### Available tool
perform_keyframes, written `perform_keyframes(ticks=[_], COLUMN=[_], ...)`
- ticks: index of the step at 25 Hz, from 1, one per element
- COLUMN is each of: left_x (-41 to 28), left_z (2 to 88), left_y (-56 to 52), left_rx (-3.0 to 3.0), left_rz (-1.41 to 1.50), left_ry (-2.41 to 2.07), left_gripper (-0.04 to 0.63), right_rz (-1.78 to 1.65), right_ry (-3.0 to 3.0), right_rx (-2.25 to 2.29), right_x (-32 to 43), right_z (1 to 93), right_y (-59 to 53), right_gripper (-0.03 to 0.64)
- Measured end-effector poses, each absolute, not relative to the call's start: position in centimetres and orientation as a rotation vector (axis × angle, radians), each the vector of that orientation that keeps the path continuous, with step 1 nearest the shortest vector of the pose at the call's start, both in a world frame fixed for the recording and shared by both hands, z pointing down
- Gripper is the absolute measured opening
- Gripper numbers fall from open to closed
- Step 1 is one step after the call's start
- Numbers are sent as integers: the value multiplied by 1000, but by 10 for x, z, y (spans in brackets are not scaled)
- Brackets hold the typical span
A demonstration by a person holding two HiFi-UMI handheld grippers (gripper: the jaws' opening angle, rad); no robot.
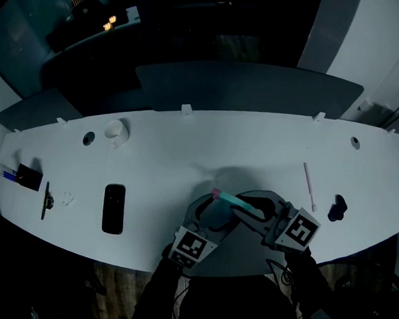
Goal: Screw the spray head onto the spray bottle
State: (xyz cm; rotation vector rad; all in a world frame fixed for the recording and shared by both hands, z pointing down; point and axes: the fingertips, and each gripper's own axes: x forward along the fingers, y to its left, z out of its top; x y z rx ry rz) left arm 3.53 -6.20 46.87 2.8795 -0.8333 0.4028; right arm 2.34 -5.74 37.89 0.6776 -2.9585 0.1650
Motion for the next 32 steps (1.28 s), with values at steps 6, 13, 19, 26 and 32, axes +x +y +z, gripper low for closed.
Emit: perform_keyframes(ticks=[6, 13, 19, 26, 32], left_x=[53, 45, 42, 52, 56], left_z=[485, 480, 477, 479, 480], left_y=[-57, -63, -58, -62, -63], left_rx=[2958, 2815, 2748, 2991, 3013], left_rz=[722, 598, 607, 676, 719], left_ry=[-281, -1071, -1300, -655, -715], left_gripper=[345, 325, 330, 373, 341], right_rz=[183, 152, 188, 176, 137], right_ry=[-2971, -2966, -2982, -2991, -2912], right_rx=[670, 750, 752, 678, 653], right_x=[25, 26, 27, 25, 31], right_z=[379, 379, 378, 378, 387], right_y=[-61, -64, -62, -60, -53], right_gripper=[97, 97, 97, 97, 144])
